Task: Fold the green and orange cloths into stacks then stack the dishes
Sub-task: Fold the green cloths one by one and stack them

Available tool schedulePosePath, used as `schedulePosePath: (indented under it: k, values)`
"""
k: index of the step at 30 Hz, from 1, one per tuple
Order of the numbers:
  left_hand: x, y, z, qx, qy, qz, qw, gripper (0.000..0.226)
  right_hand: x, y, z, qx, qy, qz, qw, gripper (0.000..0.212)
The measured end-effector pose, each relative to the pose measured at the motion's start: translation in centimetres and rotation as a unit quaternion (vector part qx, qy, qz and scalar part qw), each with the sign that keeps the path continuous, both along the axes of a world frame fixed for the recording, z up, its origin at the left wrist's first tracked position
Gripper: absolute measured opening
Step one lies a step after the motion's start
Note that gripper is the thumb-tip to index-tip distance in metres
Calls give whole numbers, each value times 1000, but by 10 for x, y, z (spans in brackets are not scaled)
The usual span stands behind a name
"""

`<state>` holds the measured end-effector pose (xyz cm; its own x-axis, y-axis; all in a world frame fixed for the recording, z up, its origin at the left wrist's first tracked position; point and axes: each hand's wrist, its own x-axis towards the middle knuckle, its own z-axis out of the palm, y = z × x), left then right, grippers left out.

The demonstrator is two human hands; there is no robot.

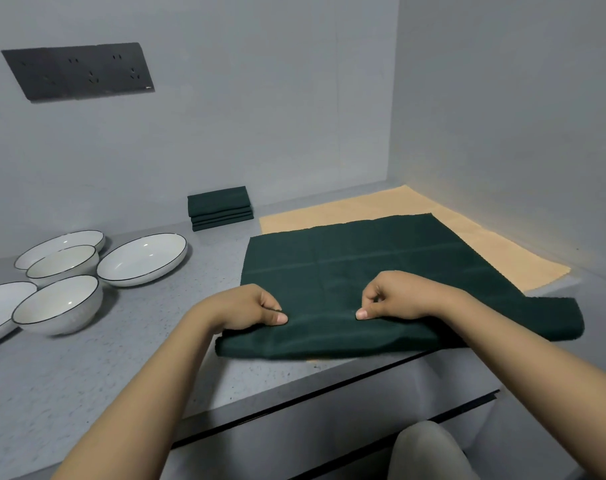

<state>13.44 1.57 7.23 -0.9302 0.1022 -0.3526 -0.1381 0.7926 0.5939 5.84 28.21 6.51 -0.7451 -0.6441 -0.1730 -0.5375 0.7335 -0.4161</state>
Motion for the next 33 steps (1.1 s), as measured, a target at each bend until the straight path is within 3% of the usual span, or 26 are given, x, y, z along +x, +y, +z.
schedulePosePath:
  k: [5,11,20,25,29,31,33]
  values:
    - [-19,-1,-13,-74,136,65,986,28,-22,-18,-5,1,66,-54,996,27]
    - [-57,7,-37,-210,243,145,936,23,-59,-44,-18,-20,126,-111,986,29]
    - [-97,7,-62,-304,273,185,894,25,-99,-68,-43,-76,155,-152,973,24]
    - [-102,13,-69,-319,276,215,880,20,-105,-73,-57,-87,184,-173,964,25]
    - [-100,30,-79,-271,379,145,873,35,-106,-74,-66,-99,198,-184,958,23]
    - [-97,45,-80,-208,392,99,891,35,-107,-74,-68,-106,197,-186,957,22]
    - [-93,56,-79,-159,297,81,938,44,-108,-75,-68,-110,195,-187,956,22]
